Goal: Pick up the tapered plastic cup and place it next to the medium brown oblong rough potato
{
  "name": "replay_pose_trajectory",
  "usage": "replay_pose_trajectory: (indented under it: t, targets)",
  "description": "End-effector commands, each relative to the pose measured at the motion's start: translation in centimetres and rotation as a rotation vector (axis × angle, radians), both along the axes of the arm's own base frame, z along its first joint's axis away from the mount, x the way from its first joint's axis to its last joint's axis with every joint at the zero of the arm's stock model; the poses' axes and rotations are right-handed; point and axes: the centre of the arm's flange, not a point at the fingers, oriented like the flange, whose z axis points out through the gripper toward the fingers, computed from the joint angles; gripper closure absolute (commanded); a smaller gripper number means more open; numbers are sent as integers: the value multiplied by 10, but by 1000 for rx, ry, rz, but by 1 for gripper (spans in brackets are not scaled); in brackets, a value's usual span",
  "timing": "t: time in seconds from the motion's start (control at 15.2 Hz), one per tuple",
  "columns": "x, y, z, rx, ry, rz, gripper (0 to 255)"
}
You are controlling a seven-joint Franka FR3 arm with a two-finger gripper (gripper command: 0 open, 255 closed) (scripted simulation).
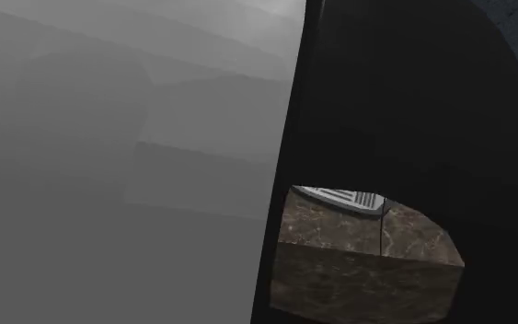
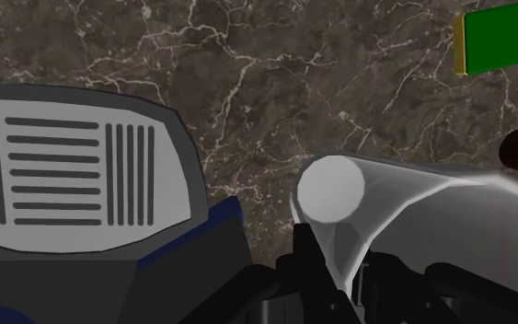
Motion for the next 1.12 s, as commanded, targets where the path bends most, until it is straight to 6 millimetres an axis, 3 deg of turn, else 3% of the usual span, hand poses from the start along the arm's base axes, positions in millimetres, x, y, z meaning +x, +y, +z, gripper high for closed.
replay_pose_trajectory:
  t: [0.0,0.46,1.06]
  targets:
    - [0,1,11,0,0,0,255]
    - [0,1,43,0,0,0,255]
    - [-29,116,43,0,0,0,255]
